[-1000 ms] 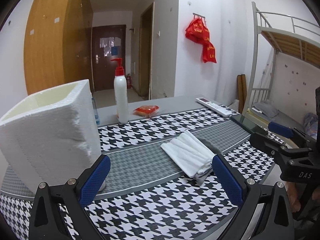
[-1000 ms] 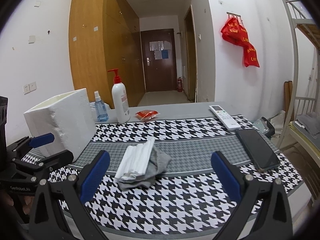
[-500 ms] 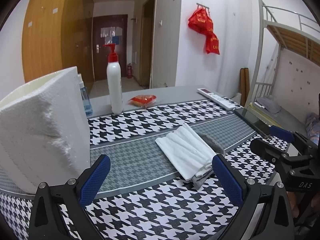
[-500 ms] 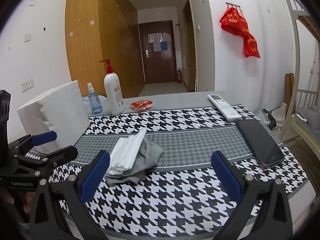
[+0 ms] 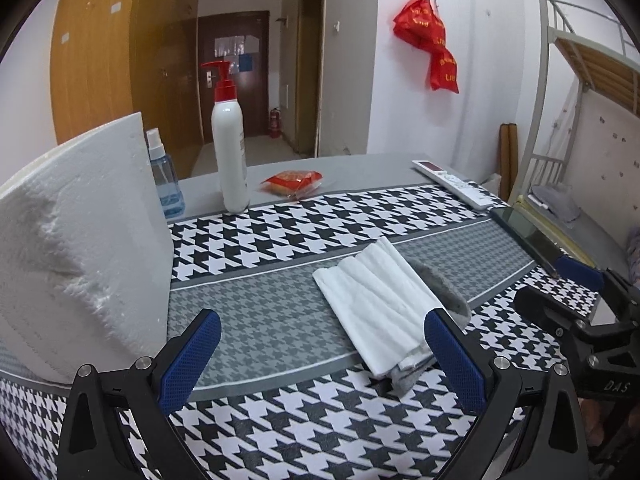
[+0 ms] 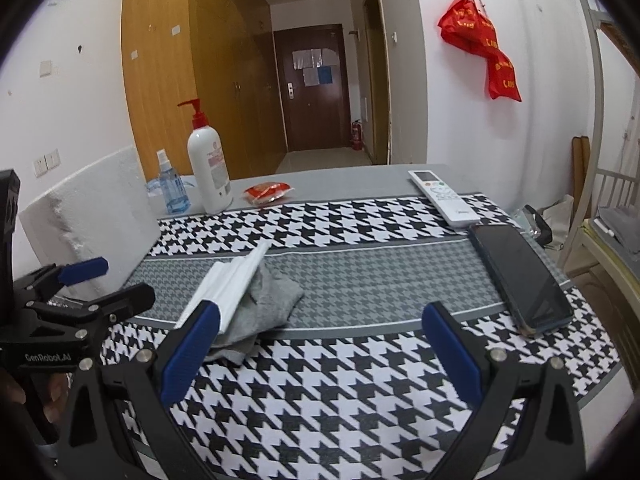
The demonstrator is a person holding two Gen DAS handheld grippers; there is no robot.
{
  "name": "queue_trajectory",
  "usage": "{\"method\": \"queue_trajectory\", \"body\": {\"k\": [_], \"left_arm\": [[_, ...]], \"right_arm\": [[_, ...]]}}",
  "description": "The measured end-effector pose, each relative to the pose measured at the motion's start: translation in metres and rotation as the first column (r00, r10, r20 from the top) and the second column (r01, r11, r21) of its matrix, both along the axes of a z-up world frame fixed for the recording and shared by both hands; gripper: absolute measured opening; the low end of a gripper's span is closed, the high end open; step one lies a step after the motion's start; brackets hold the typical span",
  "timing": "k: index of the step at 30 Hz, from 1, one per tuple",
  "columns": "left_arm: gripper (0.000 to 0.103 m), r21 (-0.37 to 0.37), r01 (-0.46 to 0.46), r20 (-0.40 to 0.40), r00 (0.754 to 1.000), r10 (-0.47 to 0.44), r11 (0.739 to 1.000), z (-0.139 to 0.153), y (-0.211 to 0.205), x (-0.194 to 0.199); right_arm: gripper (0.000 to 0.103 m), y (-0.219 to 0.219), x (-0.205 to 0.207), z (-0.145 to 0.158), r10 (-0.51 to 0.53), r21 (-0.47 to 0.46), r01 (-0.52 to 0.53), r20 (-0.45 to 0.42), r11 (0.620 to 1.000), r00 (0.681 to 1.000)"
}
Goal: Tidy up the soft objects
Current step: 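Move the left gripper over the white tissues while the right gripper approaches the grey cloth, then close the left gripper on the white tissue stack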
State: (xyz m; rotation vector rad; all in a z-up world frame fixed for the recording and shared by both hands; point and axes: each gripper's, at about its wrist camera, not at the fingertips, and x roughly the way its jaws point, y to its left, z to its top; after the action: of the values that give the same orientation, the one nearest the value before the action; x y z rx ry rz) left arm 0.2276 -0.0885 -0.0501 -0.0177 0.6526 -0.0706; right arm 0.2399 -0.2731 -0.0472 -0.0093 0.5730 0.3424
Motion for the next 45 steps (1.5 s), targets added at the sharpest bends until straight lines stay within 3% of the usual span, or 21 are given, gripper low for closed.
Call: {"method": "queue_trajectory", "body": {"k": [21,35,39,42,45], "left_arm": [[0.101,-0.055,-0.017,-0.096,0.995,0.012,0.998,-0.019,-0.015,0.028],[0.07,-0.096,0.042,-0.172,0.983,-0.058,0.995,-0.032,-0.024,0.042],[0.054,-0.112,0.06,-0.191,0.978,-0.081,0.992,-0.035,-0.027,0.044],[0.052,-0.115,0.067,-0.192,0.977,-0.089,0.991,-0.037,-0.029,0.045],[0.039,-0.131,0.076,-0.194,0.976,-0.101,0.988,-0.038,-0.029,0.046]], "right_arm": [[0.102,-0.009,0.014,-0.002,0.017,-0.036,-0.018,-0.028,0.999,0.999],[0.102,-0.005,0.02,-0.007,0.021,-0.047,-0.023,-0.058,0.999,0.998],[0.102,-0.006,0.019,-0.007,0.027,-0.043,-0.03,-0.057,0.999,0.998],[0.102,-0.003,0.019,-0.006,0.036,-0.043,-0.039,-0.057,0.998,0.998],[0.102,-0.001,0.019,-0.006,0.045,-0.048,-0.048,-0.055,0.998,0.997]]}}
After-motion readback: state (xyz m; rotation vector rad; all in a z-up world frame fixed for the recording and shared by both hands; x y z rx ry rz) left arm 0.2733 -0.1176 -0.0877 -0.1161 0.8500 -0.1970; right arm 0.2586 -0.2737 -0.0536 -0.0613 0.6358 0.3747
